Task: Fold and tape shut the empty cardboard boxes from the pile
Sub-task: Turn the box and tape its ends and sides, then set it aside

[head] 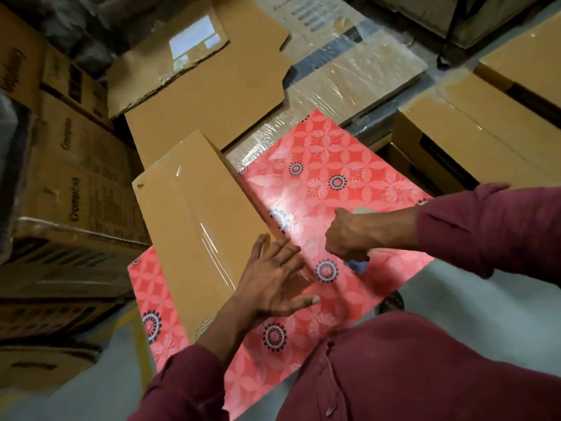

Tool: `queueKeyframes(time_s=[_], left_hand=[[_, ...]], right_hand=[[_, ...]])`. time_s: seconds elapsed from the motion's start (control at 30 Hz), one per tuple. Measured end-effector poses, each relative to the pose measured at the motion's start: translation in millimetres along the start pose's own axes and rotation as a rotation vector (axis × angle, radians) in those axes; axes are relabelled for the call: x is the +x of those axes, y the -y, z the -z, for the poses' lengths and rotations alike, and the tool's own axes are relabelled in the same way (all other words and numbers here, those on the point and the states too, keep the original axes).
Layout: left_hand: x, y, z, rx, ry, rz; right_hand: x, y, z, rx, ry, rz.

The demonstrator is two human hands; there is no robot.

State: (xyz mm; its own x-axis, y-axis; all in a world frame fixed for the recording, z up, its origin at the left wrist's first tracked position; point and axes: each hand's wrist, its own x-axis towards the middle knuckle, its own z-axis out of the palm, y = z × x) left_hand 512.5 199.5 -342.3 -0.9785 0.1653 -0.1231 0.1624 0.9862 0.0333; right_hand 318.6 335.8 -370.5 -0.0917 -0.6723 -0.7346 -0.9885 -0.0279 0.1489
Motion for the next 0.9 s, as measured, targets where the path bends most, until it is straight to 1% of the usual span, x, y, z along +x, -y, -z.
queueKeyframes(time_s=[0.03, 0.07, 0.1, 0.13, 0.17, 0.2, 0.23, 0.33, 0.4, 0.47, 0.5, 0.6, 0.7, 0.83, 0.9], left_hand=[[4.1, 1.5, 0.8, 0.009, 0.013, -0.003], [7.7, 1.9, 1.3, 0.014, 0.029, -0.004], [11.2, 1.8, 1.9, 0.019, 0.052, -0.007], [15.0, 1.8, 3.1, 0.026, 0.081, -0.012], [19.4, 1.9, 5.2, 0.035, 0.119, -0.02], [24.4, 1.6, 8.4, 0.049, 0.164, -0.028], [30.0, 1.4, 12.7, 0.068, 0.216, -0.037], [44.6, 2.3, 23.0, 0.082, 0.359, -0.068], [45.8, 8.1, 24.9, -0.058, 0.339, -0.031], [42.2, 17.7, 24.7, -0.21, 0.241, 0.048], [39.5, 22.7, 24.1, -0.245, 0.196, 0.084], [33.9, 29.9, 21.7, -0.211, 0.157, 0.134], [30.5, 29.2, 16.2, -0.147, 0.167, 0.111], [30.2, 30.1, 8.3, -0.122, 0.137, 0.081], [29.1, 30.7, 4.2, -0.121, 0.113, 0.072]], right_hand=[[1.3, -12.6, -8.1, 0.161, 0.061, 0.022], [6.0, -24.7, -16.3, 0.204, 0.075, 0.104], [9.6, -34.8, -20.8, 0.328, 0.075, 0.172], [10.2, -43.0, -20.2, 0.377, 0.095, 0.232], [13.2, -48.4, -19.1, 0.462, 0.123, 0.252], [18.5, -51.8, -18.3, 0.47, 0.129, 0.284], [26.3, -56.0, -18.6, 0.529, 0.138, 0.313], [46.8, -73.2, -24.2, 0.687, 0.123, 0.316], [62.8, -80.1, -28.7, 0.721, 0.108, 0.264], [70.3, -83.5, -29.0, 0.741, 0.108, 0.217], [75.1, -84.1, -31.2, 0.768, 0.096, 0.21], [80.7, -83.4, -37.6, 0.814, 0.04, 0.191], [77.5, -78.7, -42.6, 0.794, -0.037, 0.163], [57.3, -69.5, -48.9, 0.637, -0.259, 0.023], [46.8, -56.2, -55.5, 0.645, -0.356, -0.079]])
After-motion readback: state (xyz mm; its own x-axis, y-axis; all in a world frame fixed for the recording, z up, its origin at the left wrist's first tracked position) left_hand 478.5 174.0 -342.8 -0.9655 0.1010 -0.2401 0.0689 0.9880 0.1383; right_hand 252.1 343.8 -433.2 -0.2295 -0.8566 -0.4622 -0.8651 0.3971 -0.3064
